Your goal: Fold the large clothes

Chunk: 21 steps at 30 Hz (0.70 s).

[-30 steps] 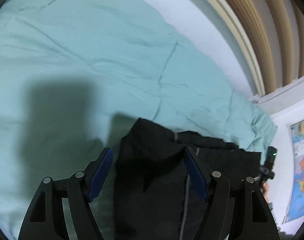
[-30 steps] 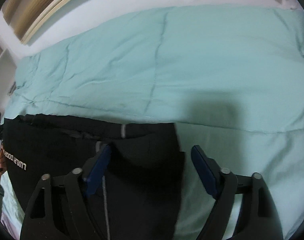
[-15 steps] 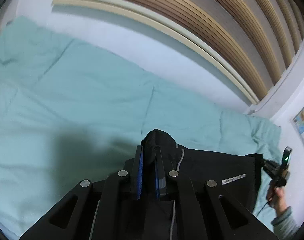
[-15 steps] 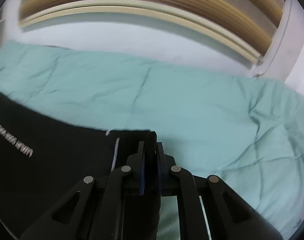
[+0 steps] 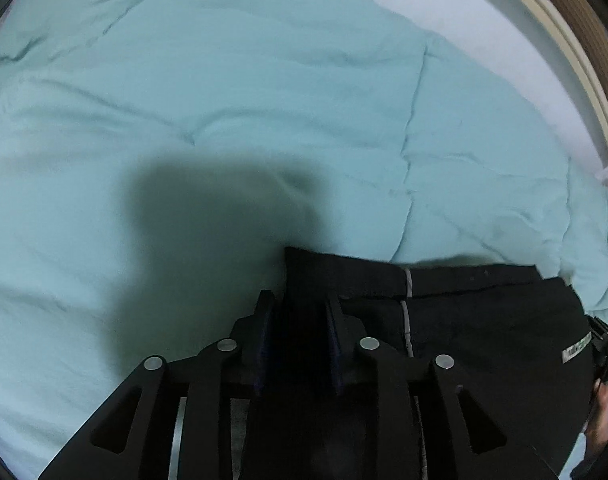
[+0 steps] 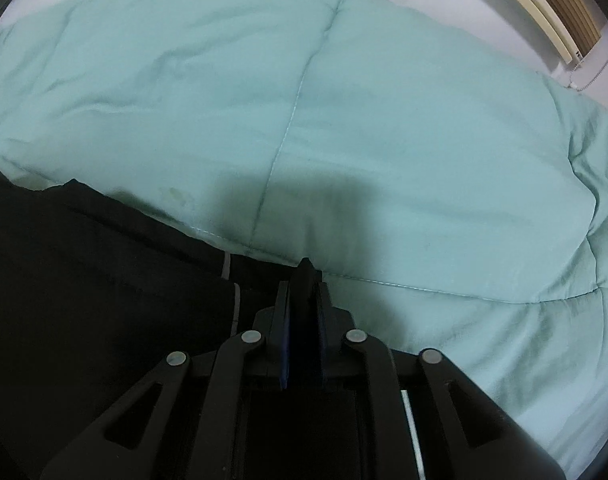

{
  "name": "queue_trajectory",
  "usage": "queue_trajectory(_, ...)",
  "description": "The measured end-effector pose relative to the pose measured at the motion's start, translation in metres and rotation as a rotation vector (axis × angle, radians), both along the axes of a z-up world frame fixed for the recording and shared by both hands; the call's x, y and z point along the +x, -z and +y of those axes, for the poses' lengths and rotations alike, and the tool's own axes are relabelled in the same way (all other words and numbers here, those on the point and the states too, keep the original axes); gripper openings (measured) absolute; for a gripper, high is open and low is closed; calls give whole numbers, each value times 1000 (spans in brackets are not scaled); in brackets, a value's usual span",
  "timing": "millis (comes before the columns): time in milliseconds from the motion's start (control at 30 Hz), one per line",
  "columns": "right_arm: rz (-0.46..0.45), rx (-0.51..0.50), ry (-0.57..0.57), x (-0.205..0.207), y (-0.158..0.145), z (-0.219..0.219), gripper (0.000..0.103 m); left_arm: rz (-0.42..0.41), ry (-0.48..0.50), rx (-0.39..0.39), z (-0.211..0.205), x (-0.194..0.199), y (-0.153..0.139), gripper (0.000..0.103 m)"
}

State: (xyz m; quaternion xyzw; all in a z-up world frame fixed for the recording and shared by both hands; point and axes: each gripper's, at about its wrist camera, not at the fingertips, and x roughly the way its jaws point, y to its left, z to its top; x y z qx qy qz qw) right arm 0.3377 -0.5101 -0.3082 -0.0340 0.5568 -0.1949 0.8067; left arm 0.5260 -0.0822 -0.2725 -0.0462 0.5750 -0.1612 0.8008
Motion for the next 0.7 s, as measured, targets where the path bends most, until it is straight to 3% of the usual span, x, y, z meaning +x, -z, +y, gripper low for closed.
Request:
queue_trajectory(67, 2, 19, 0, -2, -6, -2, 20, -17, -37, -27, 15, -1, -11, 51)
queue_trajectory(133, -9, 44, 3, -9, -18, -6, 26, -36, -102, -84, 38, -3, -23, 62)
queue_trajectory(200, -73, 69, -1, -25, -41, -5, 30, -42, -186, -139, 61, -7, -36, 62)
queue_trajectory(267, -147, 96, -10, -45, -64, 0, 53, -53, -245, -135, 75, -14, -49, 61)
queue_trajectory(333, -211, 134, -21, -65, -86, 11, 60, -69, -247, -166, 79, -29, -64, 61)
queue_trajectory(433, -266, 217, -49, -92, -110, 40, 60, -128, -159, -196, 67, -68, -88, 61)
queue_trajectory(533, -279, 317, -75, -105, -121, 77, 60, -168, -23, -213, 24, -122, -107, 61)
queue_trajectory(700, -249, 364, -109, -114, -102, 133, 59, -193, 179, -238, -48, -197, -115, 61)
